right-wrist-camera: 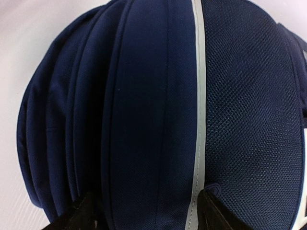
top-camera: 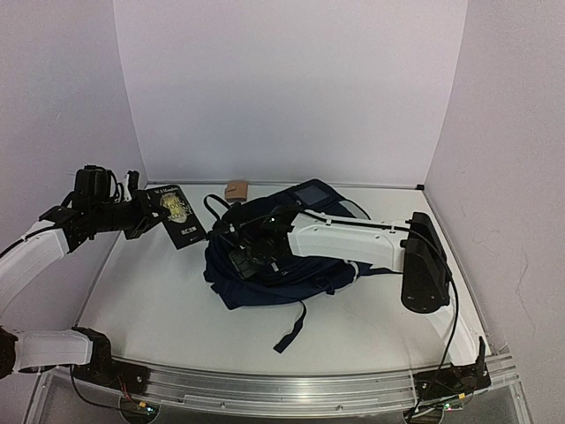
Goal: Pack the student bag
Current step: Place the book in the student bag.
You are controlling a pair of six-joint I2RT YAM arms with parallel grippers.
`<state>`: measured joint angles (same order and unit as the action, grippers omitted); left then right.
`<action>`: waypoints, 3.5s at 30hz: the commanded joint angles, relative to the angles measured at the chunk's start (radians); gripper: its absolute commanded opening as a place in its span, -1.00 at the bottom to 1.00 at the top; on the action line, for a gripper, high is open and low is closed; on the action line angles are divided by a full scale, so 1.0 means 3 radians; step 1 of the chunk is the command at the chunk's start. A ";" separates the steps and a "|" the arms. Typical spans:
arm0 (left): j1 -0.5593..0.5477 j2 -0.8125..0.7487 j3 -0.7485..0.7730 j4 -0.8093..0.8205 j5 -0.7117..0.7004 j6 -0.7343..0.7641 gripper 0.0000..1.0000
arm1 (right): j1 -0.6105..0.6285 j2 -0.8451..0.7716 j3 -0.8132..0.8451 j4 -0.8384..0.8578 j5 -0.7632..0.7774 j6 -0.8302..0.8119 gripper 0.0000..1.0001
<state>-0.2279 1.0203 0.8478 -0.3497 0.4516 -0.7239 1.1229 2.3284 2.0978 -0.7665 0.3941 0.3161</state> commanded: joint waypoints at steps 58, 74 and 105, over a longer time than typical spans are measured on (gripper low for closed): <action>-0.0940 0.3137 0.0820 0.3487 0.1038 -0.1119 -1.00 | -0.0128 -0.1171 -0.0043 0.0796 -0.0120 0.0470 -1.00; -0.0893 0.1967 0.0464 0.1320 0.0241 -0.0240 0.48 | -0.0129 -0.1366 -0.0404 0.0757 0.0502 0.0353 0.04; -0.0338 0.0726 0.0605 -0.1369 -0.0170 0.0871 0.76 | -0.1201 -0.1841 -0.2399 0.1512 -0.1416 0.1350 0.82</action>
<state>-0.3302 1.2468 0.9996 -0.7760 0.3644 -0.4970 0.7611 1.7413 1.4187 -0.4065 0.0415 0.6619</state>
